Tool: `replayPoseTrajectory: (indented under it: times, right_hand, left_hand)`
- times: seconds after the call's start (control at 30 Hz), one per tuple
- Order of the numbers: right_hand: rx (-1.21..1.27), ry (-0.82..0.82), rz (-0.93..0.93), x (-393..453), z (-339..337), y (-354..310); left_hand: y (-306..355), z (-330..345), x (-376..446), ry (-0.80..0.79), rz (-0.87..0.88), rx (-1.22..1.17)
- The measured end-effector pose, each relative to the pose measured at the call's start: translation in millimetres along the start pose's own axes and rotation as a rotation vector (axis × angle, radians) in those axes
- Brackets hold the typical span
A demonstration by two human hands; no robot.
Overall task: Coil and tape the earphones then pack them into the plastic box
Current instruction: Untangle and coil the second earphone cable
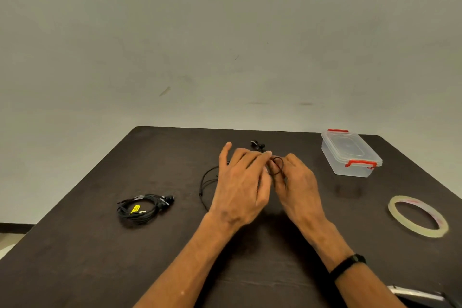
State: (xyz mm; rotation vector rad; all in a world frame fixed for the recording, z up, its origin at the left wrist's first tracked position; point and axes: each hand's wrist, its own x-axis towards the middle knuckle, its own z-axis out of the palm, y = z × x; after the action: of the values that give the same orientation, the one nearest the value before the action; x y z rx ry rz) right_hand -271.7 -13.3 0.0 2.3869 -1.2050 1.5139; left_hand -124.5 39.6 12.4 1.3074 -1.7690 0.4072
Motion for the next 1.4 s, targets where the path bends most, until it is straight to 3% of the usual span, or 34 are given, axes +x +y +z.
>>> replayPoseTrajectory:
  times: [0.13,0.33,0.4,0.5,0.6,0.67,0.73,0.8,0.87,0.93,1.03,1.2,1.3,1.4]
  right_hand:
    - [-0.025,-0.053,-0.006,0,-3,0]
    - [-0.034,-0.053,-0.009,1,-1,-3]
    - [0.024,-0.042,0.036,3,-2,-1]
    - [0.126,-0.005,0.087,3,-6,4]
    - [0.212,0.048,0.172,4,-10,8]
    - [0.214,0.067,0.188,5,-14,6]
    - [0.221,0.083,0.152,7,-16,-2]
    - [0.248,0.065,0.092,8,-16,-10]
    - [0.235,0.025,0.032,7,-14,-13]
    - [0.221,0.003,0.009,6,-13,-11]
    - [0.193,-0.025,0.003,7,-14,-4]
    - [0.122,0.02,0.101,12,-22,14]
    - [0.069,0.042,0.131,11,-23,18]
    - [0.104,0.018,0.108,8,-15,12]
  left_hand:
    - [11,-10,2,0.077,-0.084,-0.211]
    - [-1,-2,5,0.03,-0.201,-0.114]
    - [-14,-4,8,0.136,-0.354,-0.25]
    - [-36,-18,17,0.418,-0.616,-0.299]
    - [-52,-31,18,0.529,-0.628,-0.168]
    - [-48,-32,18,0.468,-0.578,0.028]
    - [-33,-30,20,0.308,-0.404,0.222]
    - [-14,-22,17,0.089,-0.112,0.179]
    - [-3,-9,8,-0.086,0.035,0.051]
    - [-7,0,3,-0.086,0.015,-0.014]
    - [-22,-4,7,0.07,-0.073,-0.027]
    - [-38,-25,16,0.302,-0.36,-0.091]
    - [-37,-28,16,0.306,-0.449,-0.095]
    - [-31,-28,14,0.211,-0.456,0.007]
